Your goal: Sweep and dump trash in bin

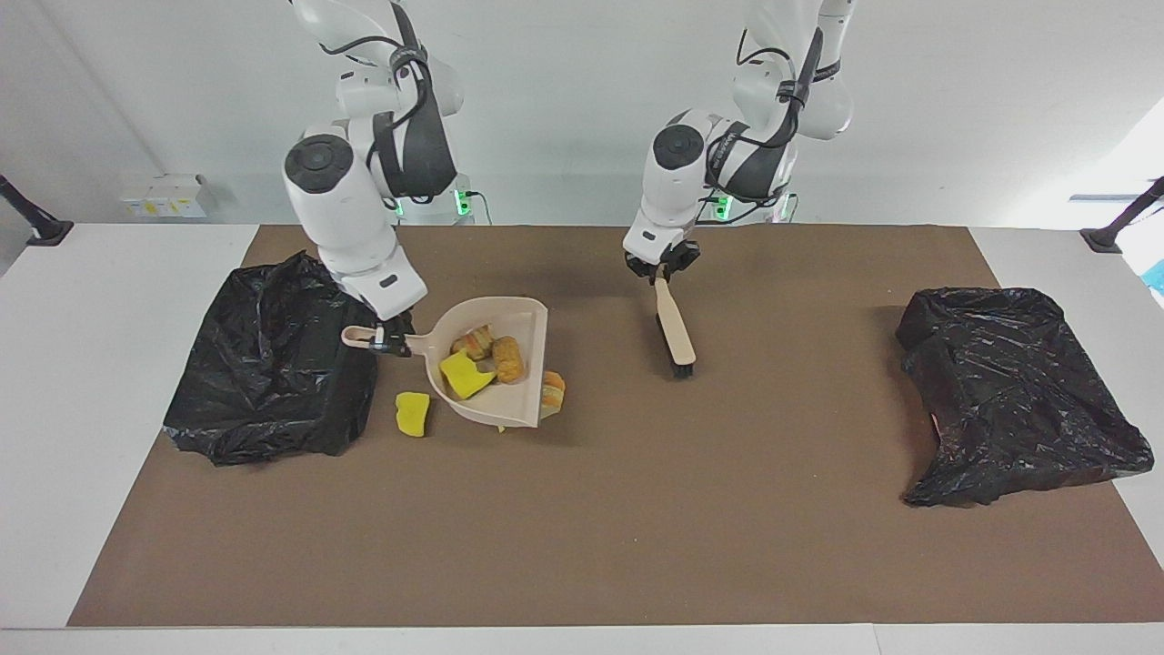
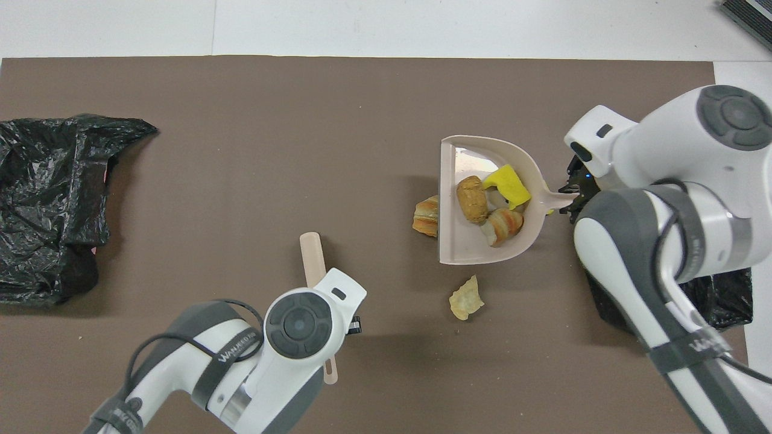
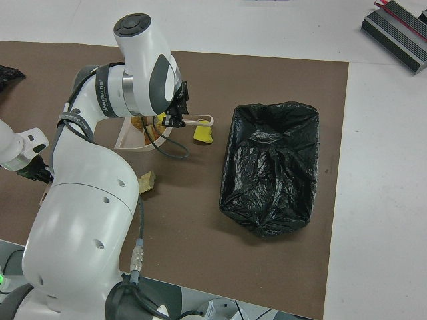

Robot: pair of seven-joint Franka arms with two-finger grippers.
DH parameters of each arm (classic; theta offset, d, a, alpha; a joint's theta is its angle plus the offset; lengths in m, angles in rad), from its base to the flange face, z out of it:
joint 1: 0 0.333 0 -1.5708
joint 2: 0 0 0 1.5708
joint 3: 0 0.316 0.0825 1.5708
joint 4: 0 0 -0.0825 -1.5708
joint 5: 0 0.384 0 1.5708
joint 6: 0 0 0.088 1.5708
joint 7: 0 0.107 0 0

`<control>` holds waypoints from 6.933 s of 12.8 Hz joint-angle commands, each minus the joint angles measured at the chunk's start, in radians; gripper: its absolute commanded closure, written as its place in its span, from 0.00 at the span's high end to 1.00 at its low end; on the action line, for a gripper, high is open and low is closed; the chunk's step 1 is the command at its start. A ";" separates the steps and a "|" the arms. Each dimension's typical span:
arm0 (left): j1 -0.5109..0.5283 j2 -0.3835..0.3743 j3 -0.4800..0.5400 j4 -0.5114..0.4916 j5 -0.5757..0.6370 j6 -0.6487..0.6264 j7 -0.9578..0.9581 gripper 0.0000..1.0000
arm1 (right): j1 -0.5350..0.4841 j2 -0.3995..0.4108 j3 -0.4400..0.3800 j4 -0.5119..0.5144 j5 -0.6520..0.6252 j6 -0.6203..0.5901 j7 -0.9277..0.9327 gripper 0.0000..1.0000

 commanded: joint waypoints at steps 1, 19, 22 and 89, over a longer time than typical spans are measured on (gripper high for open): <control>-0.093 -0.110 0.017 -0.123 -0.024 0.065 -0.074 0.00 | -0.129 -0.056 0.013 -0.022 0.063 -0.057 -0.086 0.00; 0.379 0.136 0.029 0.286 -0.022 0.009 0.320 1.00 | -0.507 -0.085 0.001 -0.032 -0.237 0.053 -0.656 0.00; 0.515 0.160 0.032 0.400 -0.022 -0.071 0.526 1.00 | -0.418 -0.104 0.001 -0.038 -0.386 0.052 -0.567 0.00; 0.743 0.016 0.026 0.662 0.036 -0.553 0.893 1.00 | 0.426 0.654 0.116 0.768 -0.066 -0.046 2.099 0.00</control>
